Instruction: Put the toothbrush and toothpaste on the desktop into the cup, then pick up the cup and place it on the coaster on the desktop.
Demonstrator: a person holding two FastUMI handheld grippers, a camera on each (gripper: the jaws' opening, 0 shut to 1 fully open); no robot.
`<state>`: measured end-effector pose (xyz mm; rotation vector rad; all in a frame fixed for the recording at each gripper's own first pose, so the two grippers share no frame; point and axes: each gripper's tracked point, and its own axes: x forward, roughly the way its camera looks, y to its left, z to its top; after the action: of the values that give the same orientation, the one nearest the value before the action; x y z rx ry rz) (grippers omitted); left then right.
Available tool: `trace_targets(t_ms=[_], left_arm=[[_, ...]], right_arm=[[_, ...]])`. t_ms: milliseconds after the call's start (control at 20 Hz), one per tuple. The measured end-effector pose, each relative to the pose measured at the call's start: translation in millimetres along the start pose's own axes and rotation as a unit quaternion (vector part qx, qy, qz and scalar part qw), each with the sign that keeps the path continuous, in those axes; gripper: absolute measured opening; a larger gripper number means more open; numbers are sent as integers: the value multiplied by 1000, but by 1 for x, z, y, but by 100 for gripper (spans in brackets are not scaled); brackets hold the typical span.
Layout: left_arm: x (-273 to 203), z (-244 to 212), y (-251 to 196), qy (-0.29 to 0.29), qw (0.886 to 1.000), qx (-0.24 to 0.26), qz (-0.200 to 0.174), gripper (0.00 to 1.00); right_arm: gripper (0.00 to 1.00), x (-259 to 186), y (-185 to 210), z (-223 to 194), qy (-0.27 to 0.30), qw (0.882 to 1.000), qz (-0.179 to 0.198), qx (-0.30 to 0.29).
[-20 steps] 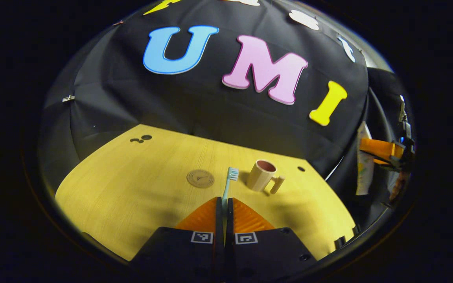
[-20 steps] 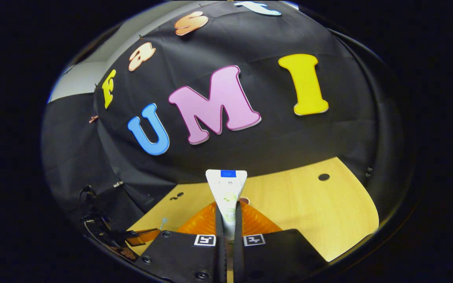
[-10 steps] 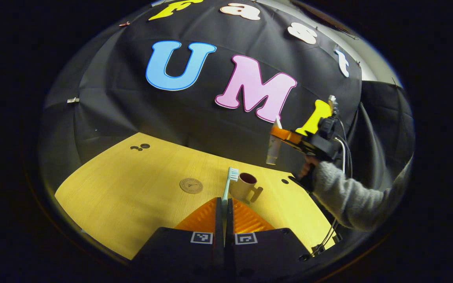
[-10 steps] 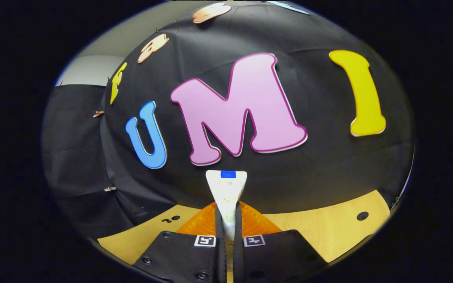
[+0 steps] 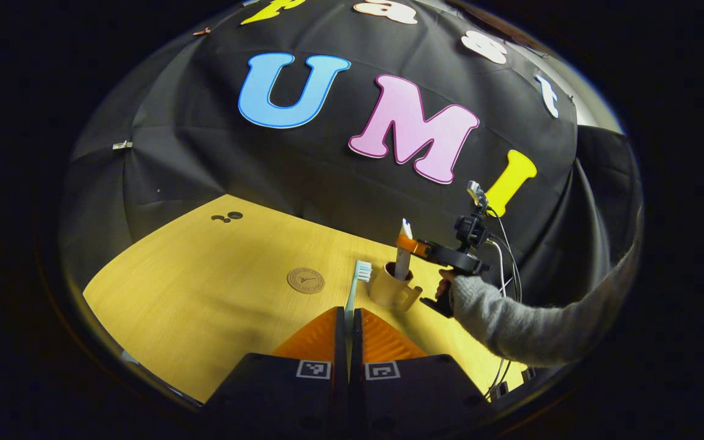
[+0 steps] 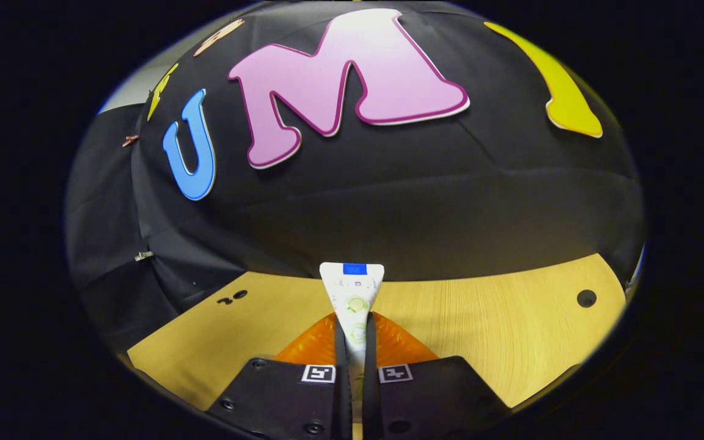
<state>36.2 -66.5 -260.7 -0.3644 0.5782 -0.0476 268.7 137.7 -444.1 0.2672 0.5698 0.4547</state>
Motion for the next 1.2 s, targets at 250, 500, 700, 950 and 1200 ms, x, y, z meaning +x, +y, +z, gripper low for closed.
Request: trace_targets(t_ms=[250,500,700,950,1200], left_arm=[[11,4,-3,-4,1000,7,-6,6],[15,3,-6,-7,1000,14,-10,6],[19,7,-13,-15,1000,5,-16,6],[42,44,-35,-65,997,-17,-43,6],[92,93,-75,-140,985,-44,-87,6]], right_arm=[[12,-18,4,-15,-8,1000,-3,-7],[23,-37,8,-35,24,1000,9,-3],[36,-53,8,-30,23,1000,9,16],[65,-85,-10,-6,3,999,-32,14],[66,-147,-27,-14,12,998,-61,-24]])
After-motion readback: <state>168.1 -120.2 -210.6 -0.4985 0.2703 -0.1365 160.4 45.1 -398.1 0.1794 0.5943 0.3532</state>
